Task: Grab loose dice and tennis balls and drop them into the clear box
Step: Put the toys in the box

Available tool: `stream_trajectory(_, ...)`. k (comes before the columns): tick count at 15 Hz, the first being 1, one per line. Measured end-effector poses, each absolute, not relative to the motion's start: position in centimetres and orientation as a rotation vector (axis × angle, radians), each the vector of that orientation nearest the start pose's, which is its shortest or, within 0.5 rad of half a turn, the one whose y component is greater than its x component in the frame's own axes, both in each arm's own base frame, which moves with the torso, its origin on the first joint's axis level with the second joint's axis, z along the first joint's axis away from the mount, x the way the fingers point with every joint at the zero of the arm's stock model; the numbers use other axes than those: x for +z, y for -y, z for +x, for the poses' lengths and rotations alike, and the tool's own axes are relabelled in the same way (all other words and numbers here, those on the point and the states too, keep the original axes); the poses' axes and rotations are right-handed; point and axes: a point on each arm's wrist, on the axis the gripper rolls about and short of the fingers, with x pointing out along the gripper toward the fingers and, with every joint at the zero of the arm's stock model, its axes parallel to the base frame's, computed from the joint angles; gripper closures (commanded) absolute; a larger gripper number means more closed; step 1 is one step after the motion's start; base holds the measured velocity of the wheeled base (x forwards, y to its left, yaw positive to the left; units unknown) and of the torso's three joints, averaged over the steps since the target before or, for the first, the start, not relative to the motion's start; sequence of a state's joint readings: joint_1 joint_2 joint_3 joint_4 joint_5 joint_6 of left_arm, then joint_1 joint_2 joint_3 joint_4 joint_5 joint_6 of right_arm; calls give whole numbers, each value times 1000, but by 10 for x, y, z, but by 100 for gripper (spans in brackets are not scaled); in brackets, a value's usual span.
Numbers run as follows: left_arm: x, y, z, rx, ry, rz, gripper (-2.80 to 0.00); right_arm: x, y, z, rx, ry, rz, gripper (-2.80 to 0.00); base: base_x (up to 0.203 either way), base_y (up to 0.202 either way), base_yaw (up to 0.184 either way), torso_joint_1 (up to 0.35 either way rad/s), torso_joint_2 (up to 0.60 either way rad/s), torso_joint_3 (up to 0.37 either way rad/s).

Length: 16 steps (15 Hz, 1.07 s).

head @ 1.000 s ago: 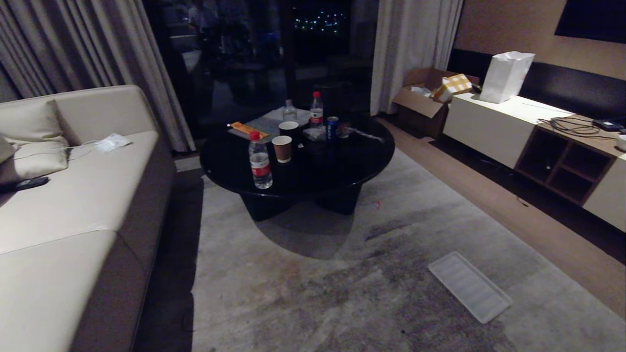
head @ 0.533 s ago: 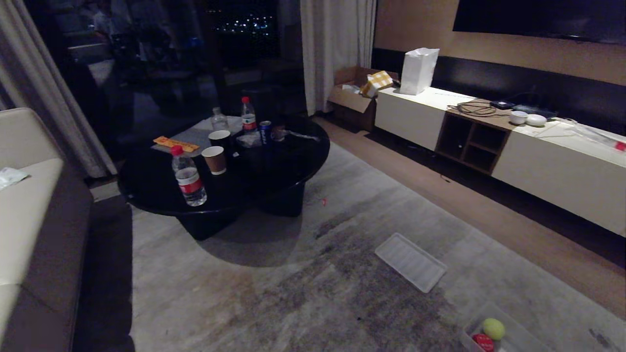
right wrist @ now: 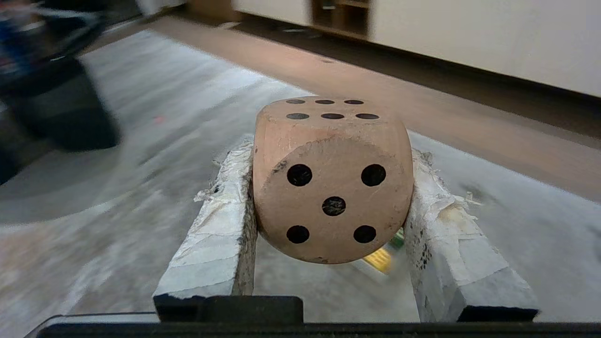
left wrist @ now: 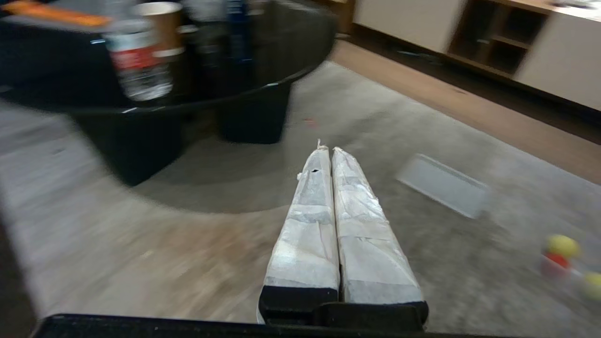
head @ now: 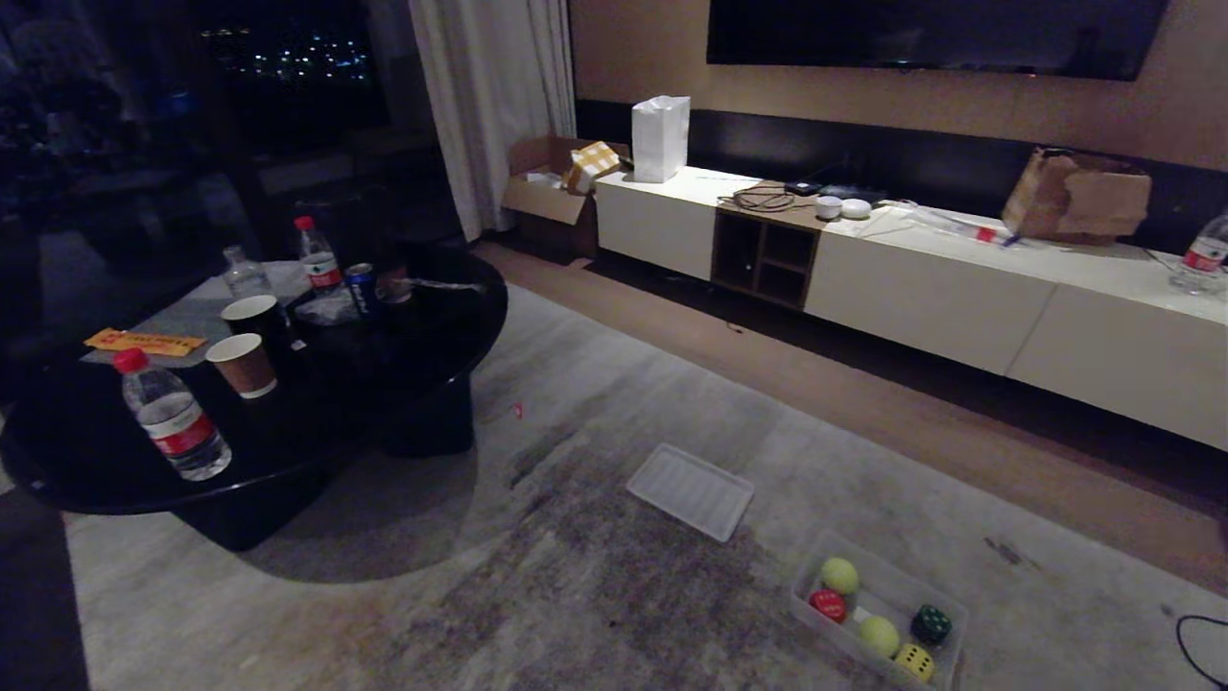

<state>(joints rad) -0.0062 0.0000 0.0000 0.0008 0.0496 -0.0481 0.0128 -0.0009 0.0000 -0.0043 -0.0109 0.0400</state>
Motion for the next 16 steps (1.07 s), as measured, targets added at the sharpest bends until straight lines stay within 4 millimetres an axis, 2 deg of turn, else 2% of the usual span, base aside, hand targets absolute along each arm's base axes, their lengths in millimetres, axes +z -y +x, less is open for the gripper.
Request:
stream_trajectory(4,75,-1,-23,44,0,-49,0,76,1,-23,2,5,40,0,-1,2,-17,3,1,-33)
stream_trajectory(16,75,-1,-23,42,1,-43,0,76,1,-23,2,4,41,0,0,0,0,4,3,-194)
